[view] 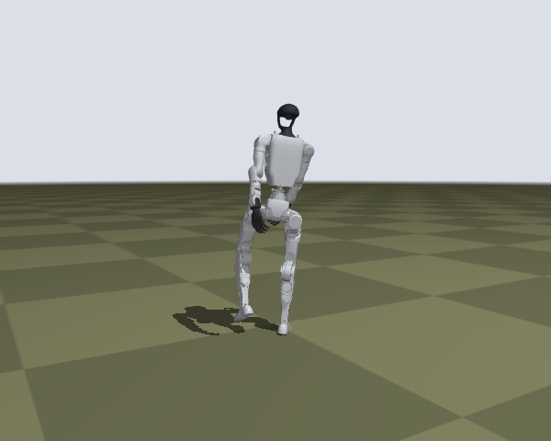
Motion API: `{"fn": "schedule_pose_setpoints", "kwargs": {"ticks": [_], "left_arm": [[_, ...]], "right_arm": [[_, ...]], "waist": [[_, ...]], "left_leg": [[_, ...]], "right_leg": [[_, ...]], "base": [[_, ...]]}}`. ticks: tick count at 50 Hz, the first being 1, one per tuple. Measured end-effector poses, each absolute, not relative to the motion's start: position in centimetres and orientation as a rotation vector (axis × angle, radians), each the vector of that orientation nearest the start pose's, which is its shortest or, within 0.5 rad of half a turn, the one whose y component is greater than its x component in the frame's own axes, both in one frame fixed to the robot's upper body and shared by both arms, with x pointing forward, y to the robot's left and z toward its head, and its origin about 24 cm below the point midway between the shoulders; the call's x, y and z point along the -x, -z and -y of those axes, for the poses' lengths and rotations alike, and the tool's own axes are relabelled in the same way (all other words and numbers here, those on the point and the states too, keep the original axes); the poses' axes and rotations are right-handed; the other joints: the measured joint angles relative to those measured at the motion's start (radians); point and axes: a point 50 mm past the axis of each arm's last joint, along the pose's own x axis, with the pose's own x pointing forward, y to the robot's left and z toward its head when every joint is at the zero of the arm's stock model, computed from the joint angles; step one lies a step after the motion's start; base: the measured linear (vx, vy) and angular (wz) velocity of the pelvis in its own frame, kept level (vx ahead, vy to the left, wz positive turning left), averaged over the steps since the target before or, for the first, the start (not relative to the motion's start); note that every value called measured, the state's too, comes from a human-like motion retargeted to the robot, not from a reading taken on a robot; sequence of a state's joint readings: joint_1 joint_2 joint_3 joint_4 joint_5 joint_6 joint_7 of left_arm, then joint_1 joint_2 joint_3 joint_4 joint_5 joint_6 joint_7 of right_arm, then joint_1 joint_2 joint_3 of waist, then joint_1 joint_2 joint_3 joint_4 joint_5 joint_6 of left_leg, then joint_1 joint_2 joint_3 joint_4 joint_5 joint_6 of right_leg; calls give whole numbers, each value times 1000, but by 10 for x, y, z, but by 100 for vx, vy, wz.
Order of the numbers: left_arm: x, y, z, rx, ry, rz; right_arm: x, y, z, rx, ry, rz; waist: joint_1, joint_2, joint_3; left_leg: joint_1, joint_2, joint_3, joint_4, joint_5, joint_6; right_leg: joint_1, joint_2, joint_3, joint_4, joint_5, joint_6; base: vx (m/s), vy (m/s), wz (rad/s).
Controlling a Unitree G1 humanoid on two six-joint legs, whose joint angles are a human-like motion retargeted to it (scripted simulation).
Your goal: Upper body actions
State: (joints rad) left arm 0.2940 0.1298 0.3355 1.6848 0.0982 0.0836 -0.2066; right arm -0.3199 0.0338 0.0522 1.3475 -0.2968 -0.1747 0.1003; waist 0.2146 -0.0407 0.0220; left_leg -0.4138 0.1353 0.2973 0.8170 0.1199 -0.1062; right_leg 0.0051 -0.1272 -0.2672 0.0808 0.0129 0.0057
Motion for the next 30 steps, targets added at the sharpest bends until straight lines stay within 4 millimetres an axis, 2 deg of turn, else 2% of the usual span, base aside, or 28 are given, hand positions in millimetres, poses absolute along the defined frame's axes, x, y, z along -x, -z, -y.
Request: {"fn": "schedule_pose_setpoints", "kwargs": {"ticks": [5,10,12,15,20,25,28,30], "left_arm": [[115,161,-186,351,-297,-1880],[75,170,-197,284,-267,-1754],[61,173,-200,245,-244,-1707],[46,174,-207,175,-219,-1648],[54,172,-212,130,-249,-1711],[65,168,-208,209,-250,-1823],[58,168,-207,206,-219,-1838],[41,170,-208,147,-189,-1807]], "right_arm": [[-157,152,116,225,-380,-991],[-127,164,128,200,-346,-1106],[-119,166,133,209,-329,-1135],[-110,169,141,228,-312,-1162],[-87,174,160,296,-302,-1236],[-49,178,184,357,-267,-1386],[-22,179,195,370,-264,-1470],[-6,178,201,369,-272,-1505]], "waist": [[-66,24,-68],[-124,51,-99],[-142,52,-109],[-161,45,-120],[-158,16,-126],[-151,-5,-122],[-164,-7,-117],[-171,-7,-105]], "left_leg": [[203,-74,-60,-389,35,-26],[338,-117,-85,-659,-170,30],[352,-127,-79,-713,-191,55],[355,-141,-89,-760,-188,63],[362,-163,-83,-776,-196,91],[386,-179,-65,-784,-213,121],[399,-177,-64,-791,-218,138],[406,-172,-65,-792,-219,149]], "right_leg": [[-6,34,-26,1,-18,13],[1,73,-52,-4,-31,22],[-1,73,-58,-6,-31,30],[-10,64,-68,-8,-28,41],[-9,42,-72,0,-24,56],[-7,21,-60,49,-37,81],[-27,9,-52,130,-41,99],[-54,-3,-53,214,-9,107]], "base": [[17,-2,32],[17,-6,29],[21,-6,21],[21,-8,17],[33,-8,-2],[38,-3,-19],[43,-2,-8],[31,-7,-10]]}}
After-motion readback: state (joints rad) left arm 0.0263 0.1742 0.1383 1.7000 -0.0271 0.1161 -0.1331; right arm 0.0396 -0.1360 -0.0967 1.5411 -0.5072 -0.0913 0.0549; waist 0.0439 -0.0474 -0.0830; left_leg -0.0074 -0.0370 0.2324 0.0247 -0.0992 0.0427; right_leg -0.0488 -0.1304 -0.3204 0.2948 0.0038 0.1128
